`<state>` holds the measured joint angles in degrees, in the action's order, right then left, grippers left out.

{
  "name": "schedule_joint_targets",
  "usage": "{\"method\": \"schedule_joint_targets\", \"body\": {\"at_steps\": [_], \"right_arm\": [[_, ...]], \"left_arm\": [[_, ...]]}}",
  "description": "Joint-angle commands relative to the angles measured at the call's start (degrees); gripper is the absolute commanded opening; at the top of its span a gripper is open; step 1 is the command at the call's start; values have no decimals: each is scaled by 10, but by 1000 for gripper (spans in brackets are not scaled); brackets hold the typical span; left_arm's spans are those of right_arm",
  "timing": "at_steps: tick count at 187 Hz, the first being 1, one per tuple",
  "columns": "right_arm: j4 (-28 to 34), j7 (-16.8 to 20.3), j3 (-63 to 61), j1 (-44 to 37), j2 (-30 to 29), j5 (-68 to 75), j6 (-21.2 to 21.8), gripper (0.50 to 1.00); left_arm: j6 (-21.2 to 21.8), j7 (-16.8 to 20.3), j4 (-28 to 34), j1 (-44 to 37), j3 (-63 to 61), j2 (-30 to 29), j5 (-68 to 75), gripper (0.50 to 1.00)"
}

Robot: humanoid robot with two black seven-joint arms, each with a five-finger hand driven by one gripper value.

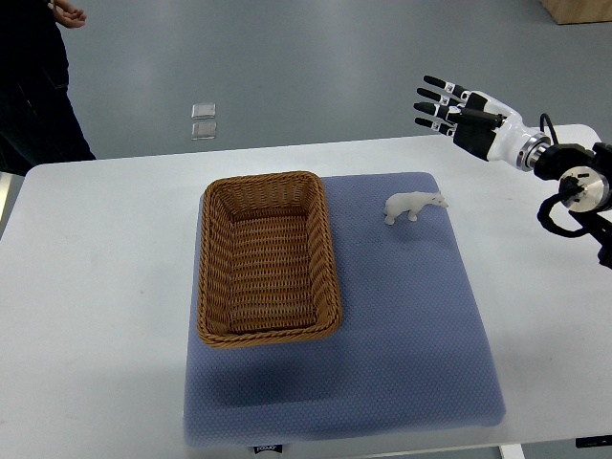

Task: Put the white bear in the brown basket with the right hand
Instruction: 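Move the right hand toward the white polar bear figurine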

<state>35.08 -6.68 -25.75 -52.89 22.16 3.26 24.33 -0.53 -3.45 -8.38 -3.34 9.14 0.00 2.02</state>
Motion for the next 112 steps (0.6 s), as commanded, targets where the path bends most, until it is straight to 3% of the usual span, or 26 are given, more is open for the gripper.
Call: {"method": "schedule_joint_targets", "body": {"at_steps": [1, 61, 112], "right_arm": [[0, 0, 0, 1, 0, 0, 0, 926], [3, -1, 6, 0, -2, -7, 0, 926], [5, -5, 2, -4, -8, -109, 2, 926]], "left_arm": [[0, 0, 0, 0, 0, 0, 0, 1000], [0, 0, -2, 1, -1, 0, 0, 1000], [0, 0, -1, 1, -1, 0, 0, 1000]]}}
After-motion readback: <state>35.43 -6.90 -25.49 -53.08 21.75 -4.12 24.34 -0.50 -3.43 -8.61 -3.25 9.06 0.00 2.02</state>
